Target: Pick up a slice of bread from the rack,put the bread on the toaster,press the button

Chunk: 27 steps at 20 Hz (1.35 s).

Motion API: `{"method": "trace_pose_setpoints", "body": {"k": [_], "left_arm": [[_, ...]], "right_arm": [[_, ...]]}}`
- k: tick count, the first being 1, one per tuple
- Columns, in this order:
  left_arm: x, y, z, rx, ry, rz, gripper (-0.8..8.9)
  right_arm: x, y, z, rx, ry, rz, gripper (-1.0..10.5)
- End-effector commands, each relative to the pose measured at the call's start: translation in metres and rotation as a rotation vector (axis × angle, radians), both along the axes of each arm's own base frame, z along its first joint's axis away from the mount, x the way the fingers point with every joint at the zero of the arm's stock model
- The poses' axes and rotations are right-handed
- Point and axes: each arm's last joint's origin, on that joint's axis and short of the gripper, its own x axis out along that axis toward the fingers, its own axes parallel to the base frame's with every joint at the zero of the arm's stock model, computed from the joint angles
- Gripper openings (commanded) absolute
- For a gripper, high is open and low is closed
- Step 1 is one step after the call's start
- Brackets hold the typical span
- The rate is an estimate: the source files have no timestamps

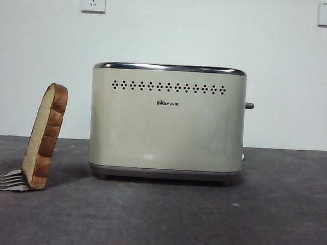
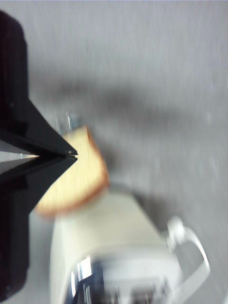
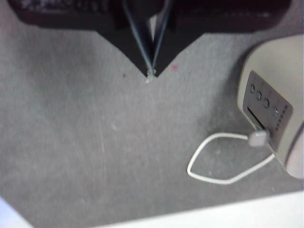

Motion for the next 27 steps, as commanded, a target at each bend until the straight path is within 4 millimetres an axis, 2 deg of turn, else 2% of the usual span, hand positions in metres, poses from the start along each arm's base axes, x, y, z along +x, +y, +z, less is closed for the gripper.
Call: {"method": "trace_pose_setpoints", "body": {"k": [1,5,7,11,16,17,19,21,27], "left_arm": [[0.003,-0.004,0.002,-0.097,-0.008,-0.047,-0.01],[0.006,-0.008,0.006,-0.219,-0.039,-0.137,0.0],[0.008,-0.008,0.005,-0.287,0.007,-0.049,0.0],[0.02,-0.008,-0.011,-0.352,0.169,0.25,0.0],[0.043,-0.029,-0.036,-0.38,0.33,0.341,0.06],[0.047,-0.035,-0.039,-0.363,0.349,0.346,0.24],[0.055,-0.044,-0.046,-0.311,0.419,0.365,1.5],[0.063,-0.051,-0.049,-0.29,0.464,0.359,2.21],[0.078,-0.064,-0.043,-0.154,0.457,0.413,2.25]], "right_arm": [[0.004,0.0,0.003,0.053,0.05,-0.027,0.0],[0.013,0.001,0.007,0.064,0.137,-0.012,0.0],[0.017,0.001,0.015,0.063,0.156,-0.013,0.0],[0.021,0.001,0.041,0.064,0.133,-0.012,0.0],[0.018,0.001,0.072,0.067,0.064,-0.011,0.0],[0.018,0.001,0.075,0.067,0.057,-0.01,0.0],[0.017,0.001,0.075,0.067,0.063,-0.01,0.0],[0.015,0.001,0.073,0.065,0.092,-0.011,0.0],[0.013,0.001,0.069,0.063,0.14,-0.013,0.0]]}}
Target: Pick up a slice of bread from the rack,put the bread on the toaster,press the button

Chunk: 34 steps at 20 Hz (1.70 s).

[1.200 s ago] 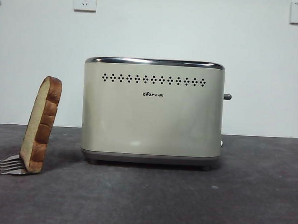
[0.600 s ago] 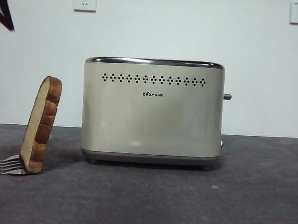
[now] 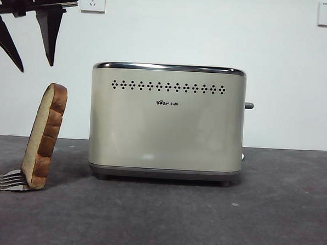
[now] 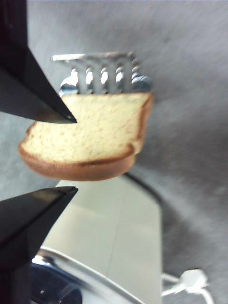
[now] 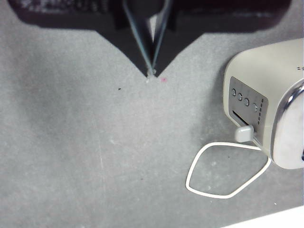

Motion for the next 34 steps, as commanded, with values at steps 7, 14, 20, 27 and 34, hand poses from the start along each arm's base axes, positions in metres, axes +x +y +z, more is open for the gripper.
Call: {"method": "trace_pose_setpoints", "body": {"k": [7,14,20,27,34], "left_arm": [[0.03,-0.011,-0.029,-0.012,0.099,-0.042,2.25],[0.036,-0.013,-0.032,-0.004,0.075,-0.07,2.15],[0.034,-0.012,-0.033,0.015,0.095,-0.096,2.17],[0.036,-0.013,-0.039,0.081,0.096,-0.175,2.21],[0.03,-0.021,-0.04,0.23,0.112,-0.185,5.13]], "right_arm": [[-0.002,0.0,-0.002,0.004,0.034,-0.005,0.0],[-0.003,0.0,-0.003,0.0,0.042,-0.01,0.0],[-0.002,0.0,-0.003,0.0,0.041,-0.01,0.0],[-0.002,0.0,-0.003,0.0,0.041,-0.01,0.0],[-0.003,0.0,-0.004,0.0,0.051,-0.011,0.0]]}}
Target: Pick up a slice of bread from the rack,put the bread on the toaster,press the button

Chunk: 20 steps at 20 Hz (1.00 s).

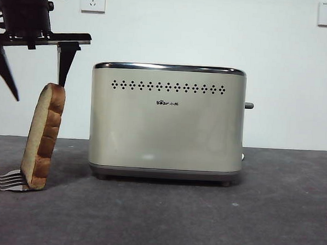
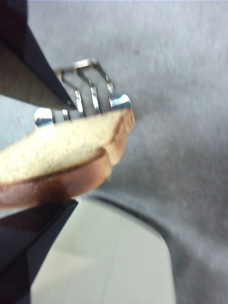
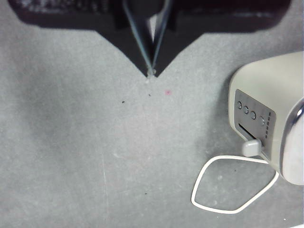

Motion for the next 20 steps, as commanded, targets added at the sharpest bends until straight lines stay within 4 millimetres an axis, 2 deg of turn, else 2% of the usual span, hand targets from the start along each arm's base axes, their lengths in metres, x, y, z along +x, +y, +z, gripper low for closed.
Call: {"method": "trace_pose_setpoints", "body": {"k": [1,10,14,17,20], "left_arm": [[0.0,-0.004,-0.004,0.05,0.008,-0.012,6.2],[-0.001,-0.005,-0.005,0.019,0.026,-0.022,6.28],[-0.006,0.005,-0.007,0.052,0.102,0.004,6.15],[-0.005,0.01,-0.008,0.053,0.114,0.018,4.21],[-0.005,0.01,-0.008,0.044,0.117,0.008,3.55]], "right_arm": [[0.0,0.0,0.0,0.003,-0.002,-0.008,0.0],[0.0,0.0,0.0,0.003,-0.005,-0.007,0.0],[-0.001,0.0,-0.001,0.002,0.013,-0.008,0.0],[-0.001,0.0,-0.001,0.002,0.022,-0.007,0.0],[-0.002,0.0,-0.002,0.002,0.025,-0.007,0.0]]}}
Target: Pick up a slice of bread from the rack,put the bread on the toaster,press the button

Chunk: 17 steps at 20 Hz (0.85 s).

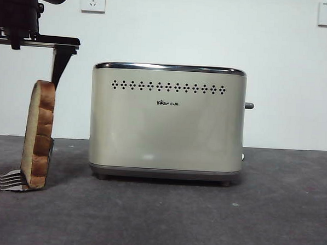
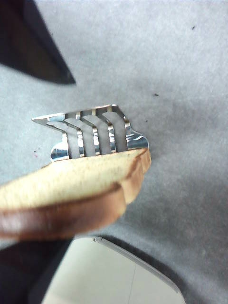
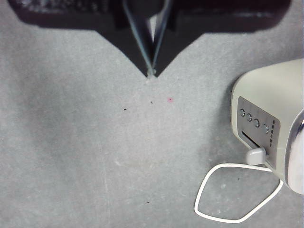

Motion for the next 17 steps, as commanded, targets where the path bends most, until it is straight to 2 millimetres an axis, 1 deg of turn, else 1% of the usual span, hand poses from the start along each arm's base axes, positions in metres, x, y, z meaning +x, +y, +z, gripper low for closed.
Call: {"method": "trace_pose_setpoints", "body": {"k": [1,3,4,7,8,9,12,14,16,17], "left_arm": [[0.001,0.0,-0.005,0.002,0.027,-0.013,2.84],[0.001,0.0,-0.005,0.003,0.029,-0.014,1.22],[0.001,-0.001,-0.005,0.004,0.027,-0.021,0.83],[0.001,-0.004,-0.004,0.019,0.011,-0.045,0.77],[0.001,-0.004,-0.004,0.02,0.013,-0.046,0.51],[0.001,-0.004,-0.004,0.022,0.011,-0.058,0.47],[-0.001,-0.003,0.0,0.041,-0.003,-0.135,0.2],[-0.003,0.002,0.008,0.03,-0.018,-0.13,0.2],[-0.004,0.005,0.024,0.033,-0.04,-0.158,0.2],[-0.005,0.005,0.035,0.042,-0.051,-0.197,0.21]], "right_arm": [[0.0,0.0,0.0,0.002,-0.001,-0.008,0.0],[0.0,0.0,0.0,0.002,0.0,-0.007,0.0],[0.0,0.0,0.0,0.002,0.003,-0.007,0.0],[-0.001,0.0,-0.001,0.002,0.017,-0.008,0.0],[-0.001,0.0,-0.001,0.002,0.018,-0.008,0.0],[-0.001,0.0,-0.001,0.002,0.02,-0.008,0.0],[-0.001,0.0,-0.001,0.002,0.02,-0.008,0.0],[-0.001,0.0,-0.001,0.003,0.019,-0.008,0.0],[-0.001,0.0,-0.001,0.003,0.017,-0.009,0.0],[-0.001,0.0,-0.001,0.003,0.015,-0.009,0.0]]}}
